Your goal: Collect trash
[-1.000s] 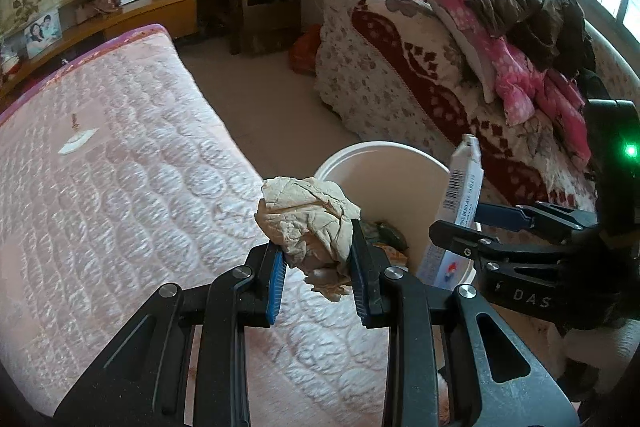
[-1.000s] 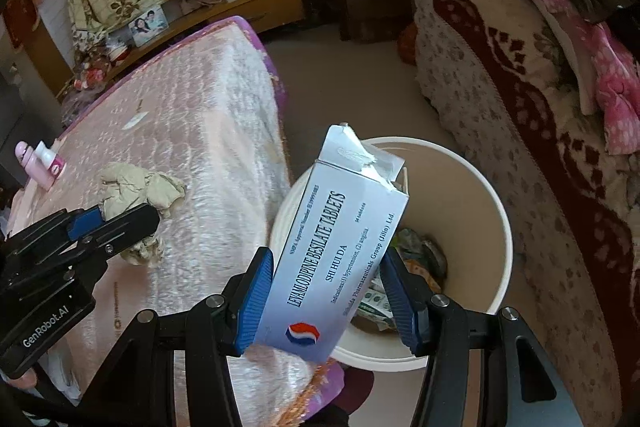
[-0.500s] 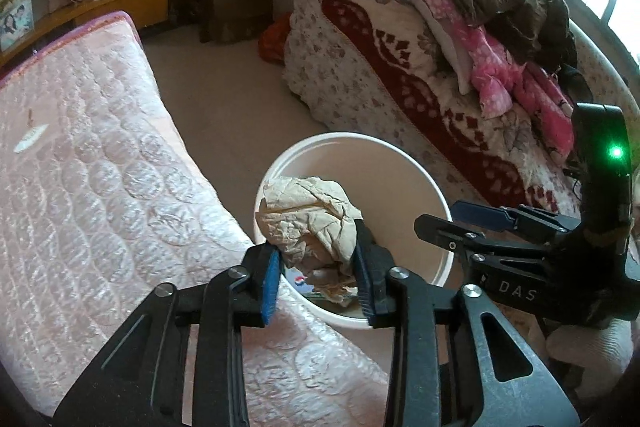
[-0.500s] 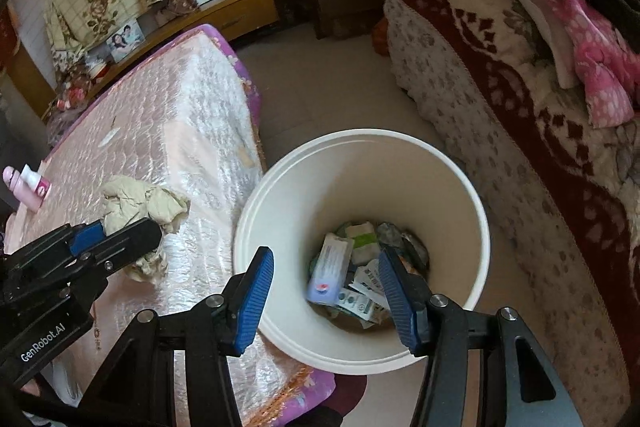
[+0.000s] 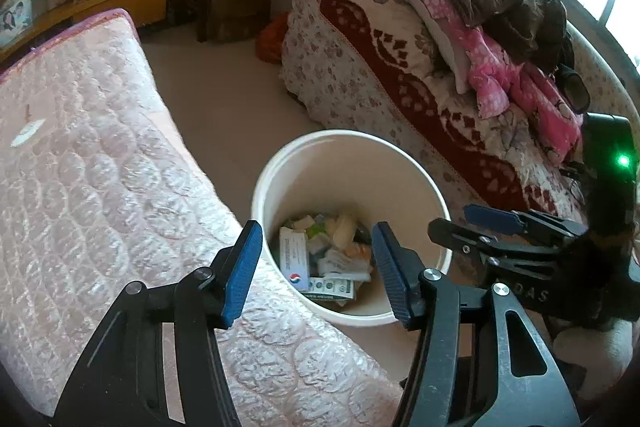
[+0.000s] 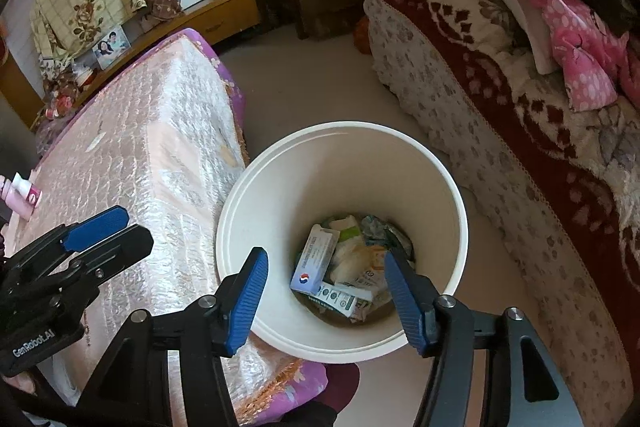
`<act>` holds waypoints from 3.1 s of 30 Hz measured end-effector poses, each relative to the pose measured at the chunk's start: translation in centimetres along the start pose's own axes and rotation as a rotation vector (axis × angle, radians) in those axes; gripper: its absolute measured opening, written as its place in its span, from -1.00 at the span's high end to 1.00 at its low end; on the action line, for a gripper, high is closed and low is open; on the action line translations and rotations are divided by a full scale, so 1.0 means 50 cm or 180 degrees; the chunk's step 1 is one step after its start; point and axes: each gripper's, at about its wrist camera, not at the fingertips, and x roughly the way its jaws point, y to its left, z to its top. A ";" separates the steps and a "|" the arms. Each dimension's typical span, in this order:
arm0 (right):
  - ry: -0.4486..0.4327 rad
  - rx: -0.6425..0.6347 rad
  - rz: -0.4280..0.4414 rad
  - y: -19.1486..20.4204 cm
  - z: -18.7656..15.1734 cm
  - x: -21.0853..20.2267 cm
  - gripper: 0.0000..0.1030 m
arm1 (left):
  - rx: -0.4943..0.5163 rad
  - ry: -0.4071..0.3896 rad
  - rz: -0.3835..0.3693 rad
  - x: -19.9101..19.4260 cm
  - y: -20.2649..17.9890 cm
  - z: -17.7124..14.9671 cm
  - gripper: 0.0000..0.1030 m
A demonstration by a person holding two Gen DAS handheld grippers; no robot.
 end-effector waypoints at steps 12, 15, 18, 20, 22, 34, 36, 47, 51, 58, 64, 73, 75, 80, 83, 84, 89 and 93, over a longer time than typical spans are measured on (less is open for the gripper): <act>-0.0419 -0.0044 -0.0029 0.067 -0.029 -0.079 -0.13 | 0.0023 -0.0516 0.0472 -0.118 0.011 -0.022 -0.08; -0.0593 -0.0037 -0.0048 0.086 -0.038 -0.116 -0.13 | -0.0024 -0.0644 0.0501 -0.159 0.017 -0.031 -0.08; -0.0732 -0.0060 -0.0067 0.107 -0.046 -0.150 -0.13 | 0.0010 -0.0777 0.0567 -0.198 0.011 -0.039 -0.08; -0.0835 -0.0052 -0.0059 0.118 -0.051 -0.175 -0.13 | 0.0046 -0.0850 0.0610 -0.222 0.007 -0.043 -0.08; -0.0957 -0.0054 -0.0091 0.131 -0.058 -0.203 -0.14 | 0.0069 -0.0937 0.0633 -0.249 0.002 -0.050 -0.08; -0.1463 -0.0181 -0.0188 0.182 -0.089 -0.316 -0.45 | 0.0102 -0.1220 0.0629 -0.344 -0.012 -0.085 -0.08; -0.1513 -0.0190 -0.0213 0.187 -0.094 -0.327 -0.49 | 0.0131 -0.1245 0.0640 -0.354 -0.016 -0.089 -0.09; -0.1660 -0.0212 -0.0271 0.198 -0.109 -0.358 -0.58 | 0.0082 -0.1360 0.0679 -0.379 -0.002 -0.101 -0.32; -0.1668 -0.0212 -0.0276 0.198 -0.110 -0.358 -0.59 | 0.0068 -0.1364 0.0695 -0.381 0.002 -0.103 -0.32; -0.1673 -0.0224 -0.0301 0.198 -0.111 -0.364 -0.60 | 0.0087 -0.1353 0.0729 -0.379 0.002 -0.104 -0.32; -0.1682 -0.0217 -0.0314 0.199 -0.106 -0.364 -0.61 | 0.0069 -0.1371 0.0723 -0.379 0.003 -0.104 -0.32; -0.1687 -0.0221 -0.0341 0.196 -0.099 -0.361 -0.63 | 0.0067 -0.1362 0.0765 -0.375 -0.004 -0.098 -0.32; -0.1685 -0.0220 -0.0345 0.196 -0.098 -0.361 -0.63 | 0.0059 -0.1358 0.0768 -0.372 -0.006 -0.098 -0.32; -0.1677 -0.0222 -0.0336 0.197 -0.099 -0.360 -0.63 | 0.0045 -0.1364 0.0763 -0.371 -0.004 -0.100 -0.32; -0.1667 -0.0233 -0.0333 0.197 -0.099 -0.357 -0.63 | 0.0048 -0.1368 0.0773 -0.368 -0.005 -0.100 -0.32; -0.1665 -0.0232 -0.0332 0.197 -0.098 -0.357 -0.63 | 0.0050 -0.1367 0.0776 -0.367 -0.005 -0.100 -0.32; -0.1658 -0.0232 -0.0336 0.198 -0.098 -0.353 -0.63 | 0.0063 -0.1373 0.0786 -0.367 -0.006 -0.103 -0.32; -0.1658 -0.0223 -0.0332 0.196 -0.098 -0.350 -0.64 | 0.0078 -0.1375 0.0801 -0.365 -0.008 -0.105 -0.32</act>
